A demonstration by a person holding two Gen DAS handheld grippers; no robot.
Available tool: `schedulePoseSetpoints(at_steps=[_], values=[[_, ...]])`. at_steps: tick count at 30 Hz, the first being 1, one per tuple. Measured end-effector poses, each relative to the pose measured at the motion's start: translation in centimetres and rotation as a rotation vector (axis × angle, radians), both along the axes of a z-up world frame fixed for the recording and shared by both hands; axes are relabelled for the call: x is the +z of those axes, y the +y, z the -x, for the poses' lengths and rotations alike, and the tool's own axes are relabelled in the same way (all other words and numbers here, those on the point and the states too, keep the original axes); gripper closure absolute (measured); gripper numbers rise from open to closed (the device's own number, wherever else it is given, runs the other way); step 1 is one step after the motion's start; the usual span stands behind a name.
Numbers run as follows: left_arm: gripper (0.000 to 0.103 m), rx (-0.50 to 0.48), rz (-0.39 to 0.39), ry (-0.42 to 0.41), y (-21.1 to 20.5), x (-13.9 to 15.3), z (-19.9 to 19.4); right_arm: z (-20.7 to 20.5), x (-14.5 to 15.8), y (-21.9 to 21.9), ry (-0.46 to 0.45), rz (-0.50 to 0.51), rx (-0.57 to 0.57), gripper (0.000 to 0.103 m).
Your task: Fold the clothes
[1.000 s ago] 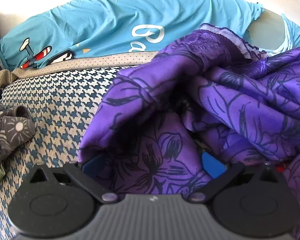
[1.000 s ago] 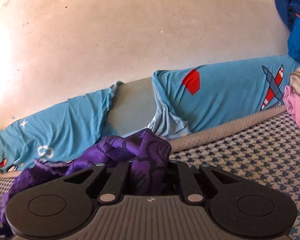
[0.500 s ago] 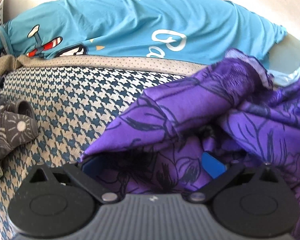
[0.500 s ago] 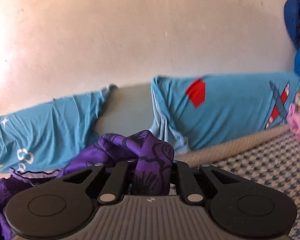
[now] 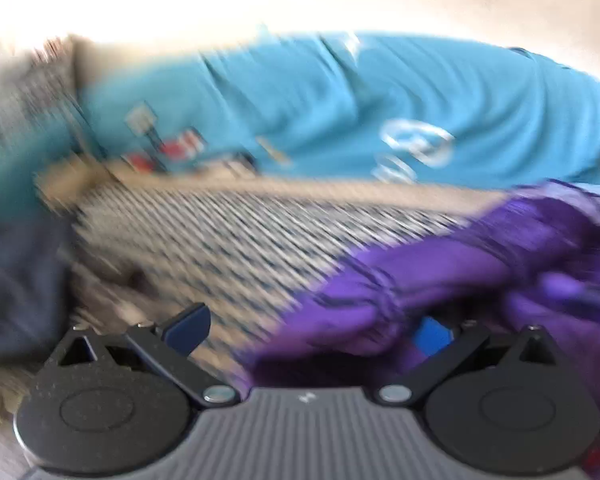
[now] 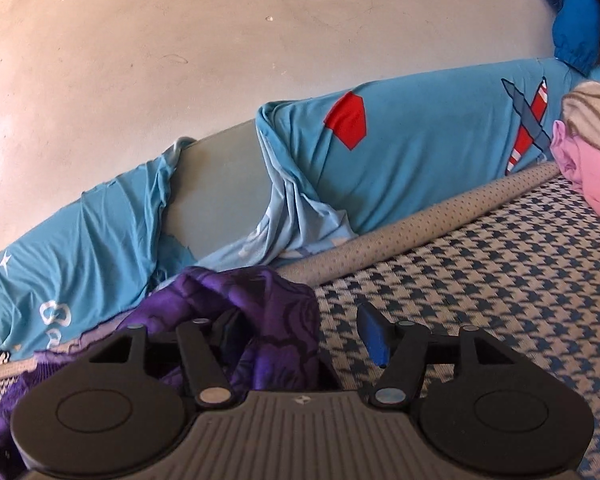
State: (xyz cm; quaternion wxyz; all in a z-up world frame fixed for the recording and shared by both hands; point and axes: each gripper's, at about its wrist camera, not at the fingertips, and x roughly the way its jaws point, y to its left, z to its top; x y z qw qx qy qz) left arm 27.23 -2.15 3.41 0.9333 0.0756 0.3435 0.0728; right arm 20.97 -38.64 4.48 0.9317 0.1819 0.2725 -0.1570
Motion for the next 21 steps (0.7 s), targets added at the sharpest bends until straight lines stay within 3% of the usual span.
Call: schedulePoseSetpoints(at_steps=[2, 6, 17, 21], values=[[0.000, 0.024, -0.069, -0.055, 0.0, 0.6, 0.0, 1.2, 0.2, 0.3, -0.005, 0.002, 0.013, 0.037], [0.000, 0.002, 0.075, -0.004, 1.1, 1.5, 0.1, 3.9, 0.5, 0.7, -0.005, -0.003, 0.021, 0.031], [0.000, -0.057, 0.154, 0.029, 1.0, 2.5, 3.3, 9.3, -1.9, 2.7, 0.066, -0.214, 0.112, 0.030], [0.000, -0.068, 0.176, 0.048, 1.2, 2.5, 3.8, 9.4, -3.1, 4.3, 0.099, -0.237, 0.165, 0.029]])
